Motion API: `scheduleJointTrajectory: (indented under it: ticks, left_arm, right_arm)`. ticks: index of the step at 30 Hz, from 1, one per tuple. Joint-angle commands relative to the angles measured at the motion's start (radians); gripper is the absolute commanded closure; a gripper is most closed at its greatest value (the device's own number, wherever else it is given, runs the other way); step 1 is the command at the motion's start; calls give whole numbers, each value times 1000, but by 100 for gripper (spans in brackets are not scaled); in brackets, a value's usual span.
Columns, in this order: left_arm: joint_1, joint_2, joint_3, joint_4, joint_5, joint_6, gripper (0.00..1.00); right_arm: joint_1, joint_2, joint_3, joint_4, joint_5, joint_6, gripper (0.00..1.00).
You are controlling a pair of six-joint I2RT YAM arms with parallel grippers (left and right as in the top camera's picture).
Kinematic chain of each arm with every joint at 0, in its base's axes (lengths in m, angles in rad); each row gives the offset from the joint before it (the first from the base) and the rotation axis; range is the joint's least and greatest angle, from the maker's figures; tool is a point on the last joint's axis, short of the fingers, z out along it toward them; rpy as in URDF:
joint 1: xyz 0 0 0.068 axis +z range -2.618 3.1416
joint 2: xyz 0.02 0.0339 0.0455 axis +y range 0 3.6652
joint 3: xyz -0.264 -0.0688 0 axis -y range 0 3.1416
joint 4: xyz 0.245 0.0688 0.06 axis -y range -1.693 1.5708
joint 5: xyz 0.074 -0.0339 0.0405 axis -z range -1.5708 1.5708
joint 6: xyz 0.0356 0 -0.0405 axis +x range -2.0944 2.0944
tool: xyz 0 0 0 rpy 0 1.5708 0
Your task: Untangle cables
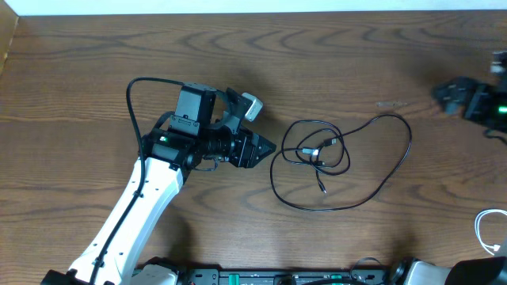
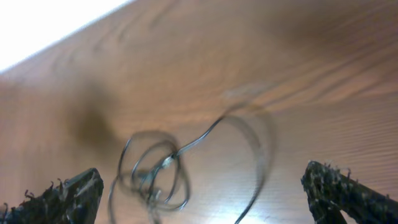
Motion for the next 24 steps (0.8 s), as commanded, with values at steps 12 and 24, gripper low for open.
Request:
scheduleJointTrajectory:
  ticks: [12, 24]
  left_arm:
    - [-1, -8, -6, -21, -5, -154, 37]
    - [-1, -8, -6, -21, -5, -192, 37]
  right_arm:
    - [282, 0, -235, 10, 643, 443, 1]
    - [284, 0, -608, 440, 589, 417, 1]
